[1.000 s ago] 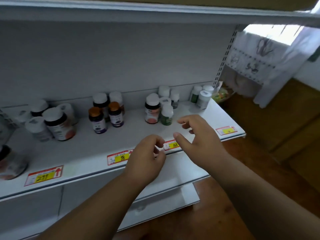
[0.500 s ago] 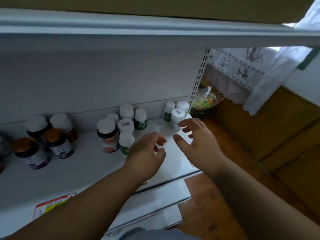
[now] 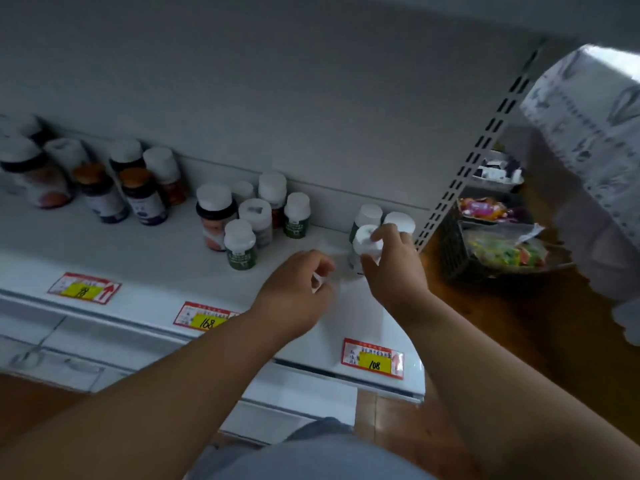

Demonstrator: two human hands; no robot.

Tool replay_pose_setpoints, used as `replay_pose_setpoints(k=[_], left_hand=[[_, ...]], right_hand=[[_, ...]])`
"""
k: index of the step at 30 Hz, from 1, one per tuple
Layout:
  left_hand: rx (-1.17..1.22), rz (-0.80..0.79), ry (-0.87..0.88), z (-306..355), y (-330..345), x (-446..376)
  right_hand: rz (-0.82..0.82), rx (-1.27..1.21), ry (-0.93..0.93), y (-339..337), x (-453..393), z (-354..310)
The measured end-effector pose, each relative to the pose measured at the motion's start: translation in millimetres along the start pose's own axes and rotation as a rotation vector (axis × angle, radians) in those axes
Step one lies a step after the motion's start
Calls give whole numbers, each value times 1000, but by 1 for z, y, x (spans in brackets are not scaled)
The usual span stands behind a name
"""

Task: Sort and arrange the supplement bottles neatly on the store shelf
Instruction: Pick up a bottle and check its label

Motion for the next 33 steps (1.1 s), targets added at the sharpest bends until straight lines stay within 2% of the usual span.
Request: replay_pose_setpoints(k=[3,5,7,10,12,15,21,23,26,28,33], left_hand=[[-9,62,-15,0,4,5],[15,126,-19,1,3,9],[92,233,-6,4,-1,16],[266,421,89,12,-8,33],[343,445,122,17,-9,41],[385,402,133,26,-10,43],[349,322,213,20,-26,43],[326,259,216,13,-29,42],[193,115,183,0,-29,39],[98,17,150,-11,-27,38],[-79,-141,114,-25,-18,34]], right_hand=[[-57,-69,-61,-5,1,0],[-138,-187,-23,-13,3,-5],[-210,-384,57,-26,7,-11],[-407,-820,223,-43,15,-18],[-505,-1035,272,-53,24,-27],[-532,-1161,285,-65,35,-43],[-459,-1155,277,-68,48,-56],[-424,-1109,211,-65,52,-56],[-304,-696,63,-56,56,-47],[-262,-491,77,-44,61,-39],[-187,-387,120,-15,78,-26]])
Point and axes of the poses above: each hand's wrist, its own x-axis away from the middle knuckle, its own y-axis out of the palm, z = x × y, the point moved 3 cm from there along -x, towards the middle knuckle, and after that the axes turned 4 degrees about z, right-handed, at the moved point
